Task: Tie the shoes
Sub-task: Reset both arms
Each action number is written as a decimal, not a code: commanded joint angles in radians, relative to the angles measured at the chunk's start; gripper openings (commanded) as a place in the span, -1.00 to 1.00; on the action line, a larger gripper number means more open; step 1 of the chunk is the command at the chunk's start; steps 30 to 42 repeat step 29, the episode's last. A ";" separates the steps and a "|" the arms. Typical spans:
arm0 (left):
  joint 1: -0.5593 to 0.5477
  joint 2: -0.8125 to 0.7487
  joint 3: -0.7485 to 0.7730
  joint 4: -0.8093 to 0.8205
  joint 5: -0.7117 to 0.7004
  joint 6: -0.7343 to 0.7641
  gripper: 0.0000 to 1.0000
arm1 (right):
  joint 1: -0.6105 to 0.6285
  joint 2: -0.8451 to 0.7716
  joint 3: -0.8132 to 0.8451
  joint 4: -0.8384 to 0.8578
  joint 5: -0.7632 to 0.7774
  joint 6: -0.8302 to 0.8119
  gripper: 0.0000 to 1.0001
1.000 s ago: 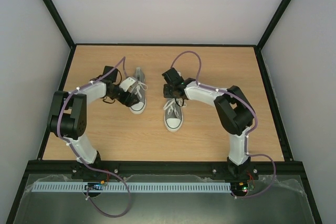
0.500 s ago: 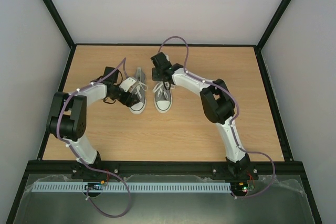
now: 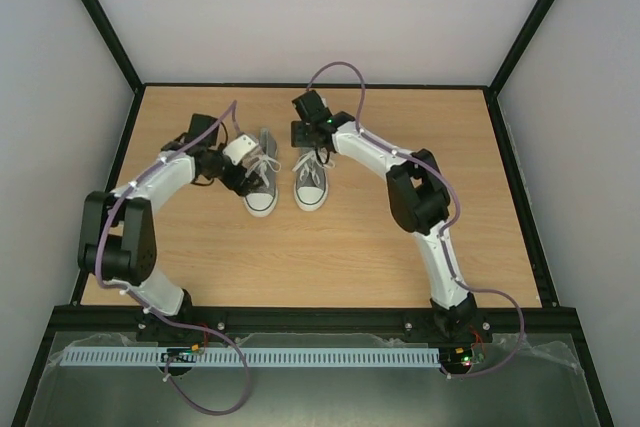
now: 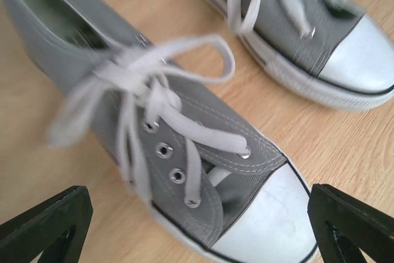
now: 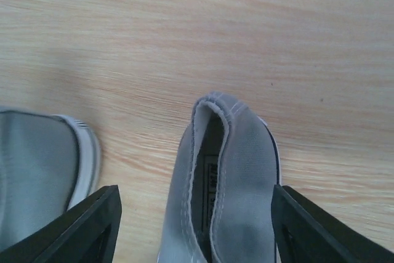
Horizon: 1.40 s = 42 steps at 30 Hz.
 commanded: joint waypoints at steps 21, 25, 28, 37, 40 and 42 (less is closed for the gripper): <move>0.641 -0.170 -0.082 0.237 -0.229 -0.443 0.98 | -0.433 -1.344 -1.373 0.344 0.144 0.142 0.99; 0.641 -0.240 -0.196 0.302 -0.239 -0.419 0.99 | -0.433 -1.436 -1.481 0.385 0.165 0.207 0.99; 0.641 -0.275 -0.248 0.331 -0.227 -0.406 0.98 | -0.434 -1.441 -1.483 0.359 0.185 0.233 0.99; 0.640 -0.280 -0.252 0.330 -0.224 -0.402 0.99 | -0.433 -1.433 -1.473 0.341 0.203 0.232 0.99; 0.640 -0.280 -0.252 0.330 -0.224 -0.402 0.99 | -0.433 -1.433 -1.473 0.341 0.203 0.232 0.99; 0.640 -0.280 -0.252 0.330 -0.224 -0.402 0.99 | -0.433 -1.433 -1.473 0.341 0.203 0.232 0.99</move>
